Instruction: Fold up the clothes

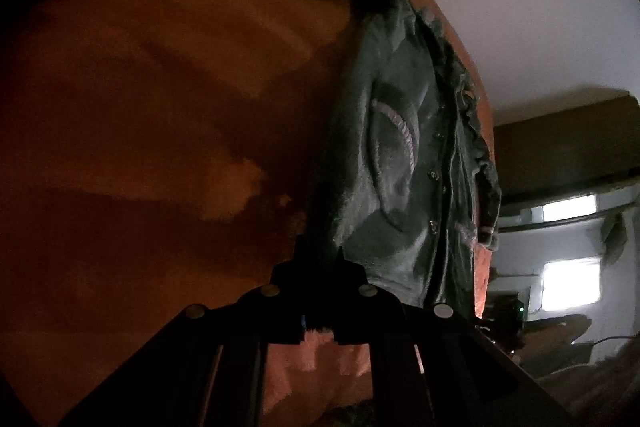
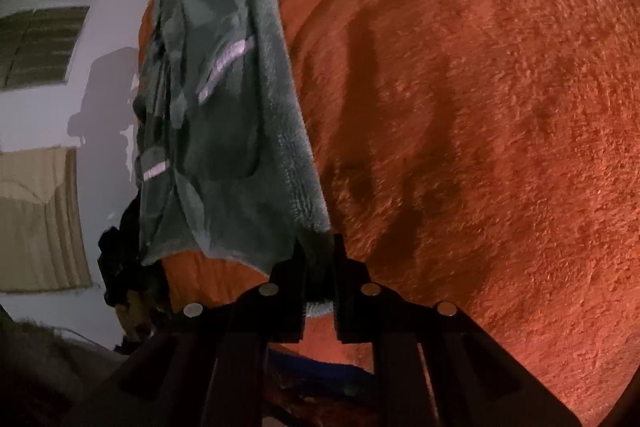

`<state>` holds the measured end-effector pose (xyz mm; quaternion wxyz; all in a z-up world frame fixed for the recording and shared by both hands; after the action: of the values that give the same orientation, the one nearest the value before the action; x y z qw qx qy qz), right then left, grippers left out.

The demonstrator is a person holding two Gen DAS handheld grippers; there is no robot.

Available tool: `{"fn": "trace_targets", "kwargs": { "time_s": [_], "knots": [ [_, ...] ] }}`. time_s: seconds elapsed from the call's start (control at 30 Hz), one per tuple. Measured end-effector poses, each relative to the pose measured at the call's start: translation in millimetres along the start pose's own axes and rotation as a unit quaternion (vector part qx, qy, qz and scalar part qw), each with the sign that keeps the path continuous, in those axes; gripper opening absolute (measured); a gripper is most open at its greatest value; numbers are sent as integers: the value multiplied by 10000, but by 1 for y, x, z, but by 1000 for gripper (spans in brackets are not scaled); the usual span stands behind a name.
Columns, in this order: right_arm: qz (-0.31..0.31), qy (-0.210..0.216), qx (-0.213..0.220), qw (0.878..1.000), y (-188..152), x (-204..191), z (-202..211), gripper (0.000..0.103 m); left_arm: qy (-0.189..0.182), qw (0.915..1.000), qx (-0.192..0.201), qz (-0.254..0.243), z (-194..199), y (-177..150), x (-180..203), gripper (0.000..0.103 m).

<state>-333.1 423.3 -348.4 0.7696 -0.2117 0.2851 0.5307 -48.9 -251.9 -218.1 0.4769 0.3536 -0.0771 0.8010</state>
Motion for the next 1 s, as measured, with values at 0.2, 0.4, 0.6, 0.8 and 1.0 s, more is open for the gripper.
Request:
{"fn": "trace_targets", "kwargs": {
  "time_s": [0.2, 0.4, 0.6, 0.8, 1.0],
  "knots": [
    [73, -330, -580, 9977, -8, 6, -36, 22, 788, 9932, -596, -611, -33, -23, -11, 16],
    [1434, -1669, 377, 9747, 17, -36, 6, 26, 1165, 9805, -27, -1584, 12, -5, 40, 17],
    [4899, -2070, 428, 8458, -39, -165, -66, 30, 1487, 9321, 122, -3299, 0, -30, 110, 21],
    [7295, -2770, 810, 6201, -108, -225, -166, 30, 1504, 9405, -272, -3034, -34, -60, 99, 22],
    [7695, -3092, 773, 5535, -134, -213, -217, 30, 1503, 9479, -303, -2794, -40, -66, 89, 22]
  ]
}}
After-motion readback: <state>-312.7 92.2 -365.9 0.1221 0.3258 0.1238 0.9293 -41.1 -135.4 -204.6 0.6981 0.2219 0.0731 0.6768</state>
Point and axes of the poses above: each gripper's, at about its wrist camera, not at the fingertips, and z roughly against the way its jaws point, x to its right, y to its top, the point moved 8 cm from there along -z, roughly the way its jaws point, and after that the axes turned 4 degrees about x, right-handed, at the moved point
